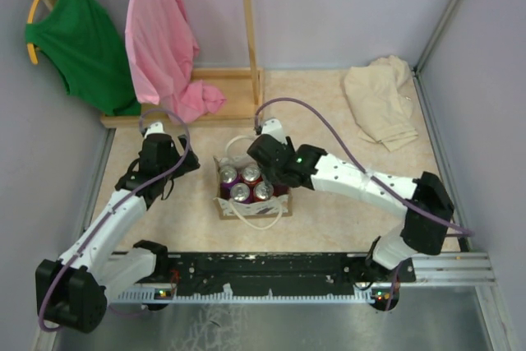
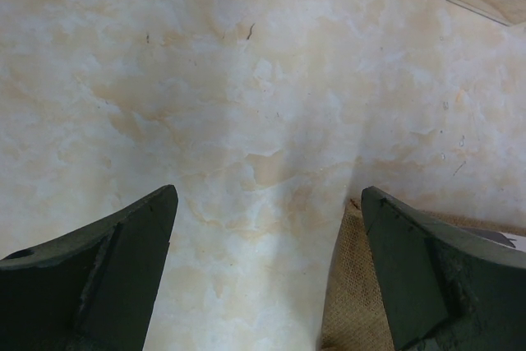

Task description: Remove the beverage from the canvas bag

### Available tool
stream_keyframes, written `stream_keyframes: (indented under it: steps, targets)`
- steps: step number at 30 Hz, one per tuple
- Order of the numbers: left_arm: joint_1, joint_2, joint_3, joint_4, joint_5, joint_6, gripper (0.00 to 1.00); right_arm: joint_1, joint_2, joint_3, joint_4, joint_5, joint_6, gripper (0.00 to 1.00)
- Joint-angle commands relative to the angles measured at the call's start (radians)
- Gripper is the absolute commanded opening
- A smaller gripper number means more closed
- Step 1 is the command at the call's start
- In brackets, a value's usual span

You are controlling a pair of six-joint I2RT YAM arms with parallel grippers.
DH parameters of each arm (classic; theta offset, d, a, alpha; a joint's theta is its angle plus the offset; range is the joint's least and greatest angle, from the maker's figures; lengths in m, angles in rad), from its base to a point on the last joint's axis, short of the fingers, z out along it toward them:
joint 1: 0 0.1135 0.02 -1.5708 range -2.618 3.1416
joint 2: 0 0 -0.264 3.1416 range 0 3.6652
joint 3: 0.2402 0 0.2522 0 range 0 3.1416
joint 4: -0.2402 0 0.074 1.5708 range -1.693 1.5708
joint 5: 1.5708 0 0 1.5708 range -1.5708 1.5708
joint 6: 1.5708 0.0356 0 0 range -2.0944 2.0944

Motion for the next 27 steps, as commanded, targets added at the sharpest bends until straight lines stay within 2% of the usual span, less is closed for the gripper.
stream_keyframes:
  steps: [1, 16, 27]
  targets:
    - [0.004, -0.004, -0.005, 0.024, 0.013, -0.005, 0.99, 0.003, -0.162, 0.015, 0.045, 0.093, -0.028, 0.00]
    - [0.004, -0.008, -0.008, 0.028, 0.020, -0.010, 0.99, 0.003, -0.262, 0.168, 0.119, 0.204, -0.161, 0.00]
    - [0.004, -0.004, -0.009, 0.027, 0.013, -0.007, 0.99, 0.004, -0.235, 0.035, 0.129, 0.073, -0.079, 0.00]
